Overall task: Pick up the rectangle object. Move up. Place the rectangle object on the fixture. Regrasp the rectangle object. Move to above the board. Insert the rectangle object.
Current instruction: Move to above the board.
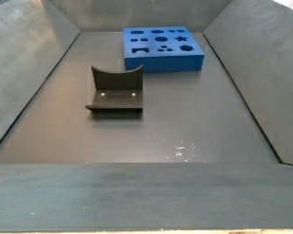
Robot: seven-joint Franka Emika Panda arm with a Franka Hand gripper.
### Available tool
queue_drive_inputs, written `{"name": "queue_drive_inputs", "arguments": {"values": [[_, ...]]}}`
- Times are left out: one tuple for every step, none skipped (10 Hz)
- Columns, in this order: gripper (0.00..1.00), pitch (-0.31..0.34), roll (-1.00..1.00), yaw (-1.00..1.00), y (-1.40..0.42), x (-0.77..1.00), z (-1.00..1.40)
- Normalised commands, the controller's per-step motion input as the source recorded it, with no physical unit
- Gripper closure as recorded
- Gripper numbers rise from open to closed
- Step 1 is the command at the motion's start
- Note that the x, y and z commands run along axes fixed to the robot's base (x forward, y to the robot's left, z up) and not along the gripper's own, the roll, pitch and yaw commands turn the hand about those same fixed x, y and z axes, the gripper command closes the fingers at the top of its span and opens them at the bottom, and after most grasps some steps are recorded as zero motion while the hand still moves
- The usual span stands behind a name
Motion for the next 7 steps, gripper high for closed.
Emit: {"name": "queue_drive_inputs", "arguments": {"values": [[1.00, -0.057, -1.00, -0.15, -1.00, -0.08, -0.10], [1.00, -0.055, -1.00, -0.15, -1.00, -0.08, -0.10], [1.00, -0.048, -1.00, -0.15, -1.00, -0.09, -0.10], [1.00, -0.046, -1.00, -0.15, -1.00, -0.10, -0.10], [1.00, -0.043, -0.91, -0.13, -1.00, -0.10, -0.10], [1.00, -0.034, -0.67, -0.09, -1.00, -0.11, -0.10], [1.00, -0.026, -0.38, -0.04, -0.92, -0.11, -0.10]]}}
